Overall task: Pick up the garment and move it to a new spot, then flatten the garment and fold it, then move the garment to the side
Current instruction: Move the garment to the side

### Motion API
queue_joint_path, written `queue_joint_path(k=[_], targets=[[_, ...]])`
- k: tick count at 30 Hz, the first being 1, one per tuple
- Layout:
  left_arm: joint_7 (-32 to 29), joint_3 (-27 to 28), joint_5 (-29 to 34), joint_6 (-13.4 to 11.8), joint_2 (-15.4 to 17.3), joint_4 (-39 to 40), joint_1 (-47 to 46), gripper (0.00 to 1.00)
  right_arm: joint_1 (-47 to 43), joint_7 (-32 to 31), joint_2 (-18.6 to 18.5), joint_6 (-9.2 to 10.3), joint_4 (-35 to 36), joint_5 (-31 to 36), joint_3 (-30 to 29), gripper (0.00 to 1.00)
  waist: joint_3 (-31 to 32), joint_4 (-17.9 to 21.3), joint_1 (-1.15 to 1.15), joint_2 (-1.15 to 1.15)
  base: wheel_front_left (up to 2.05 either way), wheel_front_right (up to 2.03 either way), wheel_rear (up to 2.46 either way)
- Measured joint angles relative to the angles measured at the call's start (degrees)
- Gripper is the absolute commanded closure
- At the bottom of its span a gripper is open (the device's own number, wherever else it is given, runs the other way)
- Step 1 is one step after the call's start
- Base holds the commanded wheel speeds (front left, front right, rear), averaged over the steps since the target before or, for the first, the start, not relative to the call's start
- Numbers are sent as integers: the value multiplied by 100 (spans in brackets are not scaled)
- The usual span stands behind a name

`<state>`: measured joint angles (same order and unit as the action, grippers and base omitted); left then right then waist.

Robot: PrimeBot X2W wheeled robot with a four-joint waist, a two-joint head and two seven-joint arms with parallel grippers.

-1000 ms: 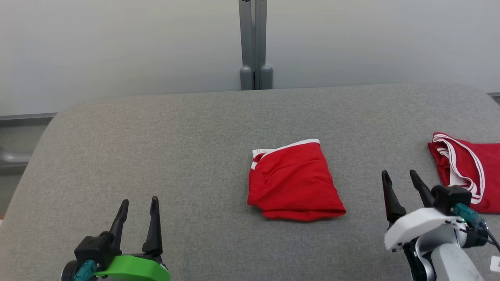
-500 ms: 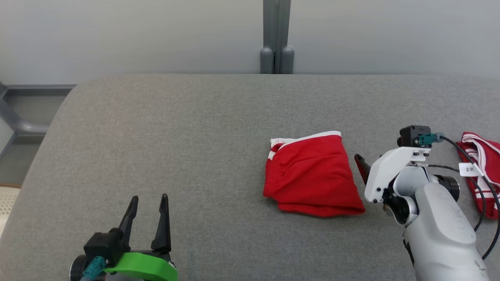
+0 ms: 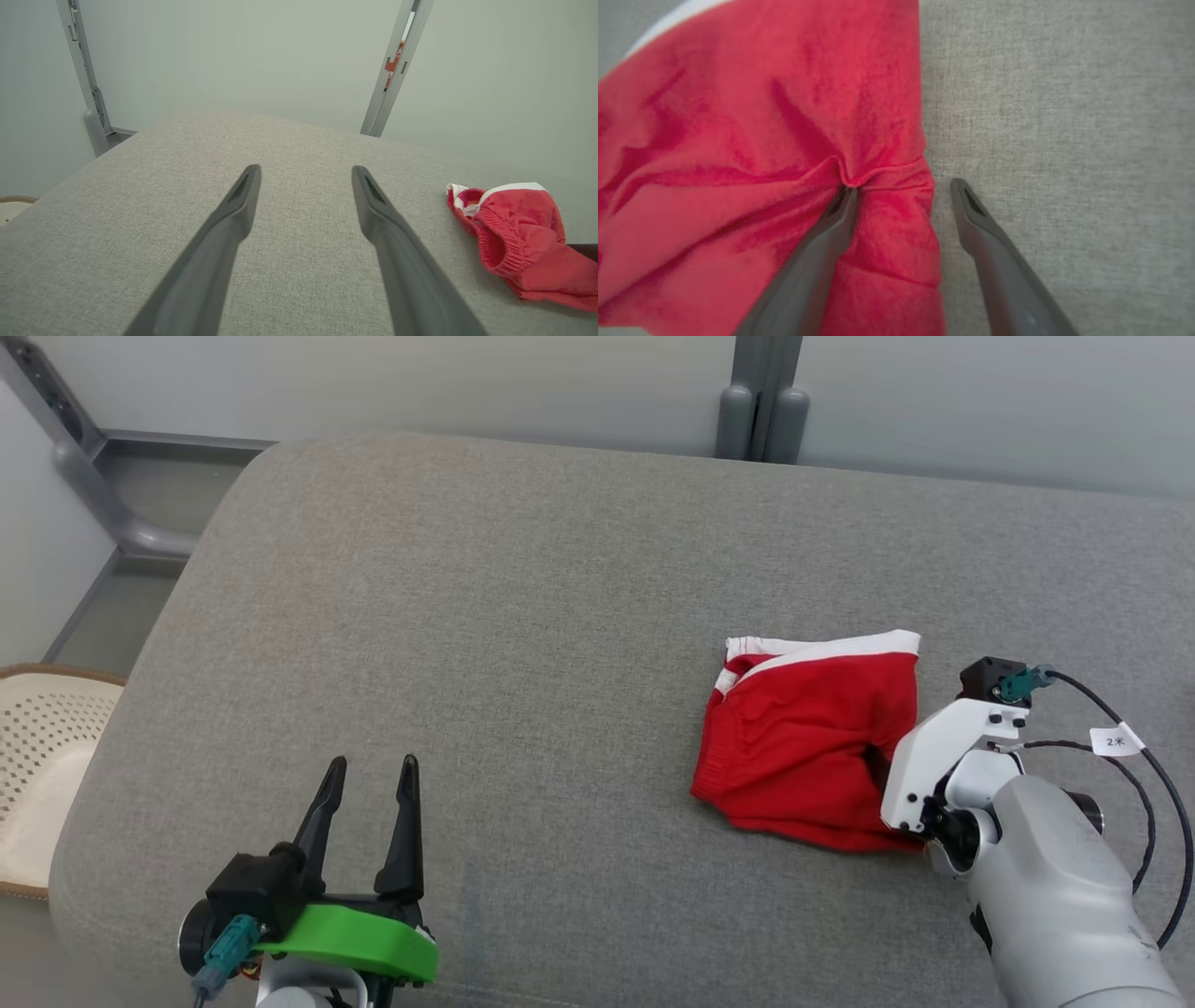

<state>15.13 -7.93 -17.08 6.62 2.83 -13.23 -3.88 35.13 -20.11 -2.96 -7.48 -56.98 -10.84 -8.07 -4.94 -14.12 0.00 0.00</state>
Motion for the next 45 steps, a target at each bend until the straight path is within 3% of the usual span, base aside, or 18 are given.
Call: queue_joint_path(k=[1,2,3,4,11,16,20,26,33,39,45], targets=[[0,1,-1,1,0,12,-1,0,46,-24,-10,0,-89,10,27,0,-18,-27,0,0,0,0,0],[0,4,-3,1,0,23,-1,0,99,-67,-34,0,-187,51,67,8,-40,-55,0,0,0,0,0],[0,7,-10,1,0,37,-2,0,142,-102,-42,0,-265,82,94,48,-58,-77,0,0,0,0,0],[0,9,-21,1,0,47,-2,0,161,-133,-53,0,-316,126,145,100,-71,-89,0,0,0,0,0],[-1,187,-79,-43,0,161,63,0,471,-378,-43,-8,-364,1003,926,100,-79,68,0,0,0,0,0],[0,471,-143,-68,1,375,287,0,897,-711,-132,-7,-220,1305,2240,100,-14,421,0,0,0,0,0],[-1,608,-236,-131,2,511,435,0,1358,-861,-415,-8,82,1057,3453,100,40,813,0,0,0,0,0],[0,631,-304,-193,0,679,506,0,1778,-1137,-1124,-7,740,90,4629,100,75,1481,0,0,0,0,0],[0,534,-218,-152,-2,700,410,0,1969,-1172,-2046,-7,1234,-623,4836,100,5,2195,0,0,0,0,0],[0,427,-3,-59,-3,728,288,0,2020,-979,-2431,-7,1207,-716,4667,100,-159,2579,0,0,0,0,0],[0,344,266,19,-3,772,111,0,2038,-641,-2637,-7,861,-612,4088,100,-479,2676,0,0,0,0,0]])
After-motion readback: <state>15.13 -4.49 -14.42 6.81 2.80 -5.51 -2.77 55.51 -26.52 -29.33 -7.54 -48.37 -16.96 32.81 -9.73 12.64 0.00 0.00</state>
